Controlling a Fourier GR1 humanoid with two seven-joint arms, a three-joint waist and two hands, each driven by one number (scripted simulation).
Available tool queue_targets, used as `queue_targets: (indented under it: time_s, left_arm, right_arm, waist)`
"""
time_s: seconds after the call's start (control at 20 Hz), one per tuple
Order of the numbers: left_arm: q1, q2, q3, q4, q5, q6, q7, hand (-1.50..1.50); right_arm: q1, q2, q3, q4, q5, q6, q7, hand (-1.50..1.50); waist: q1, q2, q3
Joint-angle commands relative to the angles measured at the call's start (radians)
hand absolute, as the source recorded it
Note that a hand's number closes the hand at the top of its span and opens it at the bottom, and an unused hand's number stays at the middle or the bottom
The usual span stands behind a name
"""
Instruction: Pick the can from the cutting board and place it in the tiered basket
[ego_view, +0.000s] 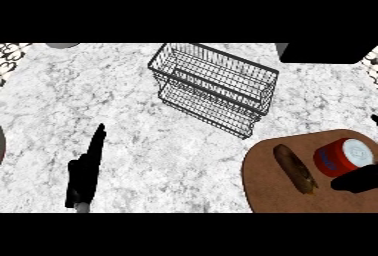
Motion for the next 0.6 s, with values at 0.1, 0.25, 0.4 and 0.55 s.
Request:
queue_targets:
  time_s: [0.1,0.25,0.4,0.55]
  left_arm:
    - [0.008,-0.022,-0.009,0.003,-0.007,0.002,0.028,0.00]
    - [0.039,-0.019,-0.008,-0.002,-0.018,0.009,0.012,0.00]
    - [0.014,-0.029,0.010,0.044,-0.006,-0.014,-0.001,0.00]
    - [0.092,-0.021,-0.009,0.000,-0.019,-0.011,-0.016,0.00]
  right_arm:
    - [-0.082,0.028,0.003,0.037,-0.044,0.104,0.232,-1.50]
    - [-0.111,0.075,0.040,0.141,-0.030,0.092,0.199,-1.50]
    - [-0.120,0.093,0.031,0.156,-0.024,0.095,0.185,-1.50]
    - [-0.100,0.107,0.055,0.133,-0.031,0.112,0.212,-1.50]
  waist:
    - [-0.011,0.002,-0.005]
    - [0.002,0.005,-0.004]
    - [-0.012,0.004,-0.004]
    - [-0.010,0.000,-0.004]
